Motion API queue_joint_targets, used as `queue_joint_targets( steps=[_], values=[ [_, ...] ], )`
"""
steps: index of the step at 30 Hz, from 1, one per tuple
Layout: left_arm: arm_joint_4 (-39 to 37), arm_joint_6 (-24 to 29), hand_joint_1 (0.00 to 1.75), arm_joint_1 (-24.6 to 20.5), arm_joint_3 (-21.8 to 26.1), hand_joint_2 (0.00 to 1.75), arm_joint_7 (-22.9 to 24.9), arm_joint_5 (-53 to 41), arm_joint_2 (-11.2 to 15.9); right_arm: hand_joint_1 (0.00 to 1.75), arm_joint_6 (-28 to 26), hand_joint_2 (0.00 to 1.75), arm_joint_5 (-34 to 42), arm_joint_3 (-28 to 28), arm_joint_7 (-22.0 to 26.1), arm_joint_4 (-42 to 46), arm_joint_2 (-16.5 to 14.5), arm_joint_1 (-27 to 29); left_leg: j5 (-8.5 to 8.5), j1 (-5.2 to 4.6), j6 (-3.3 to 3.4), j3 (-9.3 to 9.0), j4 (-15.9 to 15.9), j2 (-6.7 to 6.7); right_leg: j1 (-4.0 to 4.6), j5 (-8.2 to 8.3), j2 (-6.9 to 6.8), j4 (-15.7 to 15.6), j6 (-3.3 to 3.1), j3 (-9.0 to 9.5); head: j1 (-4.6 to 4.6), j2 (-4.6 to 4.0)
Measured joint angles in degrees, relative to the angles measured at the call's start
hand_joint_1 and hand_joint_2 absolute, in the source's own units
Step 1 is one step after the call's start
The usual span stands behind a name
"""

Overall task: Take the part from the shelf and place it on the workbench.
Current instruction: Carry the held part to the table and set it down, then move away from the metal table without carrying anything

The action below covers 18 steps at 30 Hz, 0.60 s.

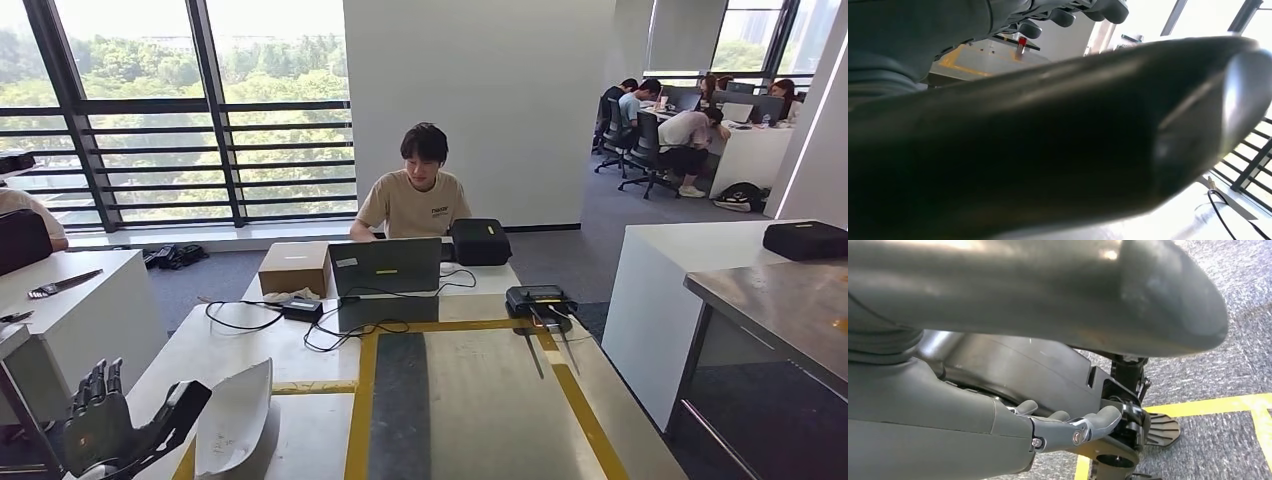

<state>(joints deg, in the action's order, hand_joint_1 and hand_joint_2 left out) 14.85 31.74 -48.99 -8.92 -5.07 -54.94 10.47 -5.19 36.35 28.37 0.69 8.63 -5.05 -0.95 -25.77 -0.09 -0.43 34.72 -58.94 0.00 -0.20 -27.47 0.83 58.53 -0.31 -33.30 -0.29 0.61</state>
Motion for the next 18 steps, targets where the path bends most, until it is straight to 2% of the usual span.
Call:
queue_joint_targets(
  steps=[2, 3, 4, 6, 7, 8, 9, 10, 12, 13, 14, 17, 18],
  values=[
    [0.28, 0.72, 0.00, -0.46, 0.48, 0.00, -0.99, 0.28, -0.02, 0.00, -0.12, 0.00, 0.11, 0.00, -0.01, 0.00, -0.10, 0.00, 0.45, 0.22, 0.45, -0.19, 0.53, 0.14, 0.05, -0.14, 0.07, 0.13, 0.40, -0.01, -0.04, 0.00],
    [0.48, 1.02, 0.00, -0.87, 0.70, 0.00, -1.57, 0.38, -0.04, 0.00, -0.20, 0.00, 0.22, 0.00, -0.01, 0.00, -0.17, -0.01, 0.78, 0.43, 0.75, -0.30, 0.89, 0.27, 0.10, -0.91, 0.06, 1.04, 0.64, -0.39, -0.01, 0.00],
    [0.71, 1.20, 0.00, -1.39, 0.86, 0.00, -2.13, 0.40, -0.06, 0.00, -0.31, 0.00, 0.39, 0.00, 0.03, 0.00, -0.25, -0.03, 1.04, 0.65, 0.99, -0.35, 1.24, 0.41, 0.11, -2.34, 0.04, 3.08, 0.86, -1.29, 0.04, 0.00],
    [1.05, 1.26, 0.00, -2.50, 0.94, 0.00, -3.14, 0.21, -0.11, 0.00, -0.45, 0.00, 0.81, 0.00, 0.16, 0.00, -0.40, -0.06, 1.23, 0.79, 1.21, -0.21, 1.36, 0.59, -0.18, -6.19, -0.08, 10.00, 1.32, -4.39, 0.16, 0.00],
    [1.18, 1.26, 0.00, -2.94, 0.96, 0.00, -3.58, -0.02, -0.13, 0.00, -0.51, 0.00, 1.00, 0.00, 0.25, 0.00, -0.45, -0.07, 1.25, 0.81, 1.18, -0.10, 1.30, 0.66, -0.40, -7.47, -0.12, 13.41, 1.55, -5.90, 0.17, 0.00],
    [1.31, 1.28, 0.00, -3.31, 0.96, 0.00, -4.00, -0.27, -0.15, 0.00, -0.54, 0.00, 1.16, 0.00, 0.34, 0.00, -0.50, -0.08, 1.27, 0.88, 1.12, 0.00, 1.21, 0.72, -0.63, -7.76, -0.20, 15.36, 1.79, -6.69, 0.17, 0.00],
    [1.45, 1.33, 0.00, -3.67, 0.97, 0.00, -4.41, -0.52, -0.15, 0.00, -0.56, 0.00, 1.31, 0.00, 0.43, 0.00, -0.55, -0.09, 1.30, 1.01, 1.01, 0.11, 1.06, 0.76, -0.87, -6.95, -0.33, 15.27, 2.03, -6.49, 0.19, 0.00],
    [1.65, 1.40, 0.00, -4.03, 0.97, 0.00, -4.85, -0.75, -0.17, 0.00, -0.58, 0.00, 1.45, 0.00, 0.54, 0.00, -0.58, -0.11, 1.31, 1.20, 0.81, 0.23, 0.86, 0.78, -1.12, -5.31, -0.48, 13.12, 2.27, -5.28, 0.19, 0.00],
    [2.14, 1.58, 0.00, -4.88, 0.97, 0.00, -5.61, -1.00, -0.14, 0.00, -0.62, 0.00, 1.74, -0.01, 0.85, 0.00, -0.74, -0.20, 1.27, 1.53, 0.06, 0.65, 0.26, 0.74, -1.46, -2.10, -0.79, 6.04, 2.64, -1.41, 0.26, 0.00],
    [2.38, 1.67, 0.00, -5.33, 0.97, 0.00, -5.87, -1.10, -0.05, 0.00, -0.63, 0.00, 1.88, -0.02, 1.06, 0.01, -0.84, -0.26, 1.30, 1.56, -0.44, 0.90, -0.02, 0.72, -1.46, -1.20, -0.76, 3.61, 2.48, -0.19, 0.24, 0.00],
    [2.57, 1.75, 0.00, -5.78, 0.97, 0.00, -6.07, -1.19, 0.04, 0.00, -0.64, 0.00, 2.00, -0.03, 1.21, 0.01, -0.95, -0.32, 1.40, 1.51, -0.97, 1.15, -0.25, 0.70, -1.44, -0.99, -0.71, 2.22, 2.15, 0.37, 0.22, 0.00],
    [2.83, 1.97, 0.00, -6.83, 0.97, 0.00, -6.42, -1.50, 0.43, 0.00, -0.66, 0.00, 2.21, -0.05, 1.37, 0.00, -1.14, -0.36, 2.07, 1.51, -2.39, 1.60, -0.22, 0.66, -1.33, -0.69, -0.46, 1.92, 0.45, -0.37, 0.05, 0.00],
    [2.86, 2.03, 0.00, -7.11, 0.97, 0.00, -6.45, -1.62, 0.68, 0.00, -0.70, 0.00, 2.27, -0.07, 1.39, 0.00, -1.17, -0.38, 1.63, 1.61, -2.72, 1.92, -0.55, 0.62, -1.29, -0.30, -0.45, 1.88, -0.13, -0.66, -0.01, 0.00]
  ],
)
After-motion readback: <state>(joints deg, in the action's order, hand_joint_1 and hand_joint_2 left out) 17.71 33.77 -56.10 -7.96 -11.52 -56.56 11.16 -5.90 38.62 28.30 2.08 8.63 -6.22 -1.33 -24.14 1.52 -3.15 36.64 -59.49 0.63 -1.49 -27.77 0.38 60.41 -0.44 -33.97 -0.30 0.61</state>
